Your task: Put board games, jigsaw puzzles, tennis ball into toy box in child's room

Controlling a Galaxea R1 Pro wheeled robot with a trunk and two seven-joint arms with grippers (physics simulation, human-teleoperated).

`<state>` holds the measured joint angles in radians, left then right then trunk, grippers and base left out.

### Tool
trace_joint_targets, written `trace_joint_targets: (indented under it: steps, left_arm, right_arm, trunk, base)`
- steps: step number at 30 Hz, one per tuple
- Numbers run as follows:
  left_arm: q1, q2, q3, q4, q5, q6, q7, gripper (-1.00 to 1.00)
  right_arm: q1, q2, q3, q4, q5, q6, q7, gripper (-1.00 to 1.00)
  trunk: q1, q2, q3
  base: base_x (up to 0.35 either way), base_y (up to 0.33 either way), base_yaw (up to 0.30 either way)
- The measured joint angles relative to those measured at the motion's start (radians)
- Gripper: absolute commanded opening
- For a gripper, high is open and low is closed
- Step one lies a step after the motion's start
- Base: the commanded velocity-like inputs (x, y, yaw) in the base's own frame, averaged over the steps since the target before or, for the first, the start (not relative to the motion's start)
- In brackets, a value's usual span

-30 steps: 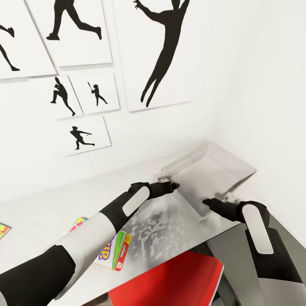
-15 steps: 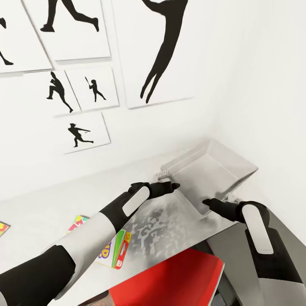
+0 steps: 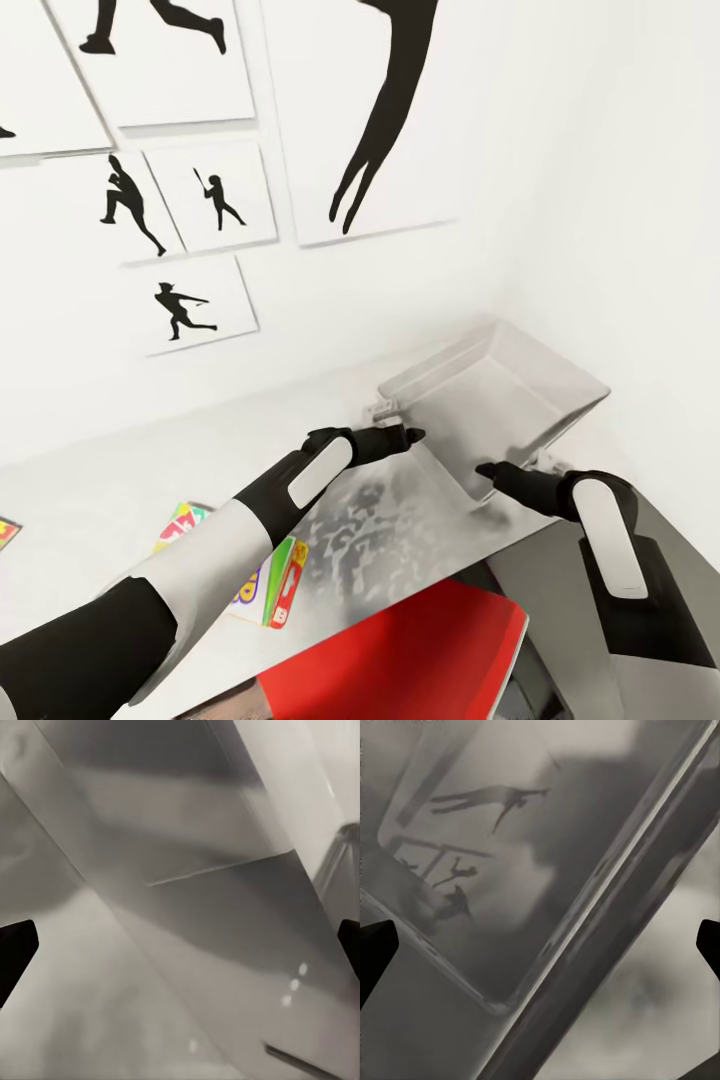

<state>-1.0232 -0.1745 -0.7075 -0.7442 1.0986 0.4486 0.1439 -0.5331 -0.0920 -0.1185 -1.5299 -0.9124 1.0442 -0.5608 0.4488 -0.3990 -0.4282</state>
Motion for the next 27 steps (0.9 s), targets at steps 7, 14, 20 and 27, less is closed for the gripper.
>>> trace_joint_targets:
  steps: [7, 14, 20, 27]
  left_arm:
    - [0.0, 0.0, 0.0, -0.007, 0.001, -0.001, 0.0, -1.0]
    - [0.0, 0.0, -0.001, -0.007, 0.003, -0.003, 0.0, -1.0]
    - [0.0, 0.0, -0.001, -0.006, 0.0, -0.004, -0.001, -1.0]
    - [0.0, 0.0, -0.001, -0.005, 0.002, -0.005, -0.001, -1.0]
  right_arm:
    - [0.0, 0.0, 0.0, -0.009, -0.002, -0.001, 0.0, 1.0]
    - [0.0, 0.0, 0.0, -0.01, -0.002, -0.002, 0.0, 1.0]
    - [0.014, 0.0, -0.001, -0.021, -0.001, -0.006, 0.001, 1.0]
    - [0.017, 0.0, -0.001, -0.022, 0.0, -0.005, 0.003, -1.0]
  trunk:
    - [0.0, 0.0, -0.006]
    - [0.0, 0.0, -0.006]
    - [0.0, 0.0, -0.006]
    - [0.0, 0.0, -0.006]
  base:
    - [0.0, 0.0, 0.0]
    - [0.0, 0.0, 0.0]
    - [0.0, 0.0, 0.0]
    - [0.0, 0.0, 0.0]
